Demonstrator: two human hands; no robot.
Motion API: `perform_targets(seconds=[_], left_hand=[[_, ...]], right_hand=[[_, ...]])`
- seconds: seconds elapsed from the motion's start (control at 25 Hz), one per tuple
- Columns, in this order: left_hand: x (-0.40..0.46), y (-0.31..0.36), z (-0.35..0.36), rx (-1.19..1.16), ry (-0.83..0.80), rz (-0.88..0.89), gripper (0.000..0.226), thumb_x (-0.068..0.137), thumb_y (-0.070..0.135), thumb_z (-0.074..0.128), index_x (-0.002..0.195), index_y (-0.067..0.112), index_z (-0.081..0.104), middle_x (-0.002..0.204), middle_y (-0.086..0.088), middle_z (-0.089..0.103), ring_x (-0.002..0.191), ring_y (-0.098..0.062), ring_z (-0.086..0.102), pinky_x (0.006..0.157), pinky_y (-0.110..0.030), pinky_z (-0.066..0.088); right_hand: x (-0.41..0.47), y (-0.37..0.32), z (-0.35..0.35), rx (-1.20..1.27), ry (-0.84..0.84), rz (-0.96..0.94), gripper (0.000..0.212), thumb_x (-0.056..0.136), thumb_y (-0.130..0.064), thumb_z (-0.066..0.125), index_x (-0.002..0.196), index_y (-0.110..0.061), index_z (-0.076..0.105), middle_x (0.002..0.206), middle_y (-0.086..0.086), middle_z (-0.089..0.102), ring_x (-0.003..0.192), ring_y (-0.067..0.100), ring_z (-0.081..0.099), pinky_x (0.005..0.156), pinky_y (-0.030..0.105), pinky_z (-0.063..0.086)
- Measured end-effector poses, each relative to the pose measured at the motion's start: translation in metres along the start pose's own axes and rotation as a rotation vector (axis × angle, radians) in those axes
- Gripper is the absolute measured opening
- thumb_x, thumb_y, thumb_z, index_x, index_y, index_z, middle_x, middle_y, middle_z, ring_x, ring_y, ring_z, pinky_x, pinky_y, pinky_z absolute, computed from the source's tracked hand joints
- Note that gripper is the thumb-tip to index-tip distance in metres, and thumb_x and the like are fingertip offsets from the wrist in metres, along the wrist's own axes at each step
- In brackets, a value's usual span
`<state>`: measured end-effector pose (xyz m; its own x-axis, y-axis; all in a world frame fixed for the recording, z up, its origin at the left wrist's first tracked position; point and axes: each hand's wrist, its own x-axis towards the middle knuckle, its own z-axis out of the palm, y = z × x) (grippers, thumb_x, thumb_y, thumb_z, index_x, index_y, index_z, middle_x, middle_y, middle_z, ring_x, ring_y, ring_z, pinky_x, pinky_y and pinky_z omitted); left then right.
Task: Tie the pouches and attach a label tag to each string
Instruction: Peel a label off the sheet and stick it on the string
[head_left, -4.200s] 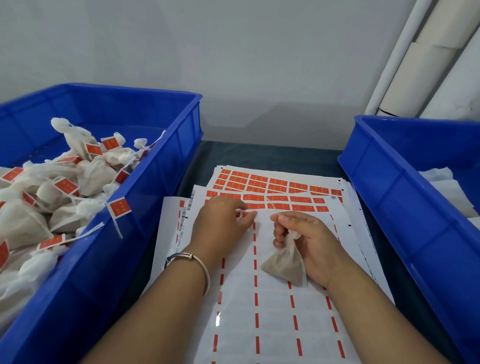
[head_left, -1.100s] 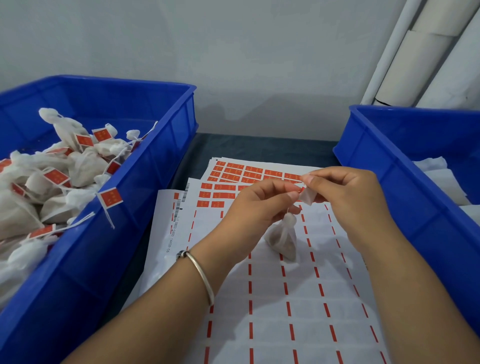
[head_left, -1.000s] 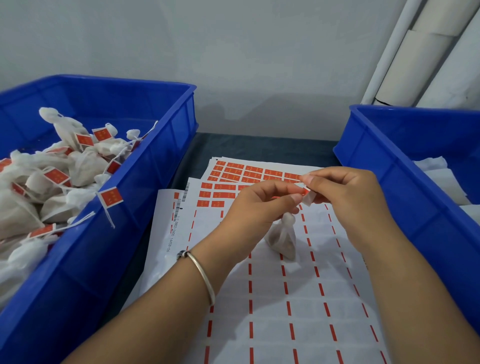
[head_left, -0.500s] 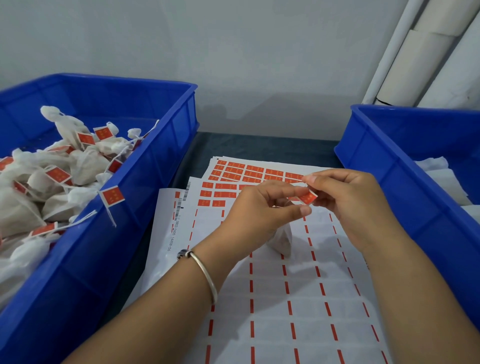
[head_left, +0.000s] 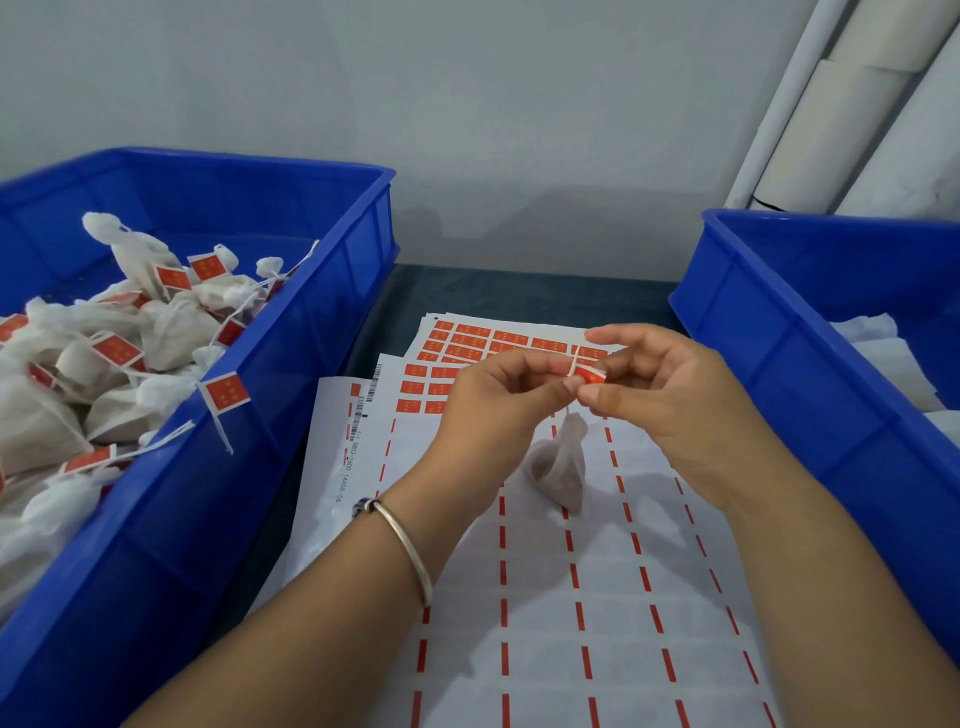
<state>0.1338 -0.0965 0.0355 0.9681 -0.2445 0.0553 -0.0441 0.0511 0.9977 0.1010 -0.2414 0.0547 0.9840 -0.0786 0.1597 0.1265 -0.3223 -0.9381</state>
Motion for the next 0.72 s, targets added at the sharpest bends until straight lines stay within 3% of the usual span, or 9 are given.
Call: perform_targets(seconds=[0.2,0.4,0.56,0.72], left_hand=[[0.0016,0.0005,-0.0003,-0.032,0.001,-0.047,0.008,0.083,0.024,0.065,0.077,0.029,0.069,0.080,0.010,0.072,0.080,-0.009,0.068,0.074,-0.021,0.054],[0.0006,-0.0006,0.0009,0.104,0.008,0.009,0.013,0.084,0.023,0.064,0.073,0.030,0.064,0.068,0.019,0.066,0.069,0.003,0.063,0.056,-0.006,0.047],[-0.0010,0.0006,0.0007,0.217,0.026,0.017,0.016,0.082,0.027,0.067,0.069,0.037,0.063,0.065,0.026,0.064,0.068,0.008,0.060,0.055,-0.010,0.044],[-0.0014,0.0043,-0.0018,0.314,-0.015,0.045,0.013,0.077,0.030,0.070,0.070,0.038,0.063,0.061,0.029,0.061,0.067,0.014,0.057,0.047,-0.005,0.042]], right_hand=[[0.0009,0.0006,-0.0035,0.023,0.058,-0.010,0.037,0.079,-0.012,0.071,0.101,-0.038,0.058,0.085,-0.008,0.073,0.084,0.009,0.071,0.078,0.026,0.057],[0.0011,0.0006,-0.0004,-0.021,0.087,0.018,0.028,0.078,-0.009,0.073,0.090,-0.029,0.058,0.075,-0.013,0.072,0.073,0.006,0.070,0.066,0.019,0.053],[0.0010,-0.0004,0.0010,-0.103,0.077,0.034,0.023,0.081,-0.009,0.071,0.082,-0.031,0.064,0.077,-0.011,0.070,0.071,0.003,0.069,0.066,0.017,0.056],[-0.0010,-0.0038,0.0001,-0.079,0.085,0.045,0.018,0.082,-0.012,0.069,0.074,-0.027,0.068,0.081,-0.012,0.067,0.071,0.005,0.070,0.067,0.019,0.057]])
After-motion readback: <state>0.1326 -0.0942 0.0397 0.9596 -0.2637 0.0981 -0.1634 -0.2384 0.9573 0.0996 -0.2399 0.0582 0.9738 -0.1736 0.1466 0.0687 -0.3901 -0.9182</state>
